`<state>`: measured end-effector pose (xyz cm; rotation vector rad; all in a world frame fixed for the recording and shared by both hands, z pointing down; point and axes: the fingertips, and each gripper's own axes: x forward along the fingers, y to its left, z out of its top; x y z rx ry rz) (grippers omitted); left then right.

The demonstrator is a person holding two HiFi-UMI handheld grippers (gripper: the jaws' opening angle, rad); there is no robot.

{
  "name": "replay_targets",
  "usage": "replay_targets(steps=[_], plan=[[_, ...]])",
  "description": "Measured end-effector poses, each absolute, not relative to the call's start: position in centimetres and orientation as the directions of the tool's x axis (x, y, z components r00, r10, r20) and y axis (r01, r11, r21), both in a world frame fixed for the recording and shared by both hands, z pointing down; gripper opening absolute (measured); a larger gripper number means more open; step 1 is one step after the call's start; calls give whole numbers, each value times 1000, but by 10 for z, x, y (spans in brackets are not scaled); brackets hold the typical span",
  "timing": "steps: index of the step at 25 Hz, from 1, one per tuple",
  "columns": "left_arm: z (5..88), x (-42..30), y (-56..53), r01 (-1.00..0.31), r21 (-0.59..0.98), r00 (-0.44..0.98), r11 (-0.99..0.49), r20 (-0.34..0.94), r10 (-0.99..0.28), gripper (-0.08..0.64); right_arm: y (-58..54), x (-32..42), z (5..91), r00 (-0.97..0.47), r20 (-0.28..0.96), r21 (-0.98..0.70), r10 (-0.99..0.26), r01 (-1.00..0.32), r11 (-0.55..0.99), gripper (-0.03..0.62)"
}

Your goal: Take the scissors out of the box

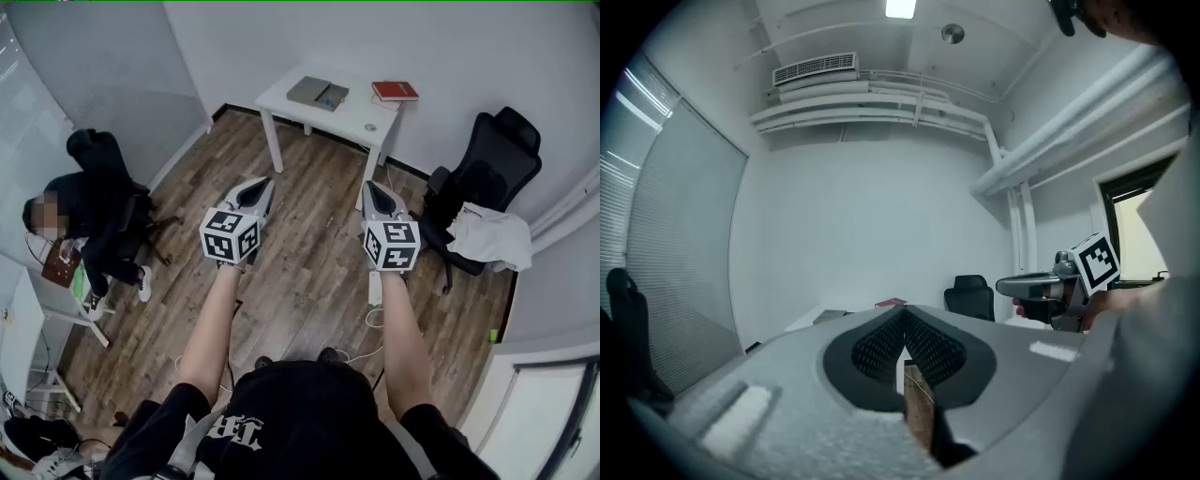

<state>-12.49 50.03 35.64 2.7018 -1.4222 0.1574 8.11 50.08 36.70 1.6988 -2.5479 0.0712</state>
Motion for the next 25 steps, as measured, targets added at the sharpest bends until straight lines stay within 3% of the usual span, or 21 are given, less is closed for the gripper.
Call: replay_targets(steps=[25], plan=[[383, -74, 486, -825, 16, 561, -565, 141, -816, -2, 477, 121, 395, -441, 116, 5, -890, -896, 445, 2]])
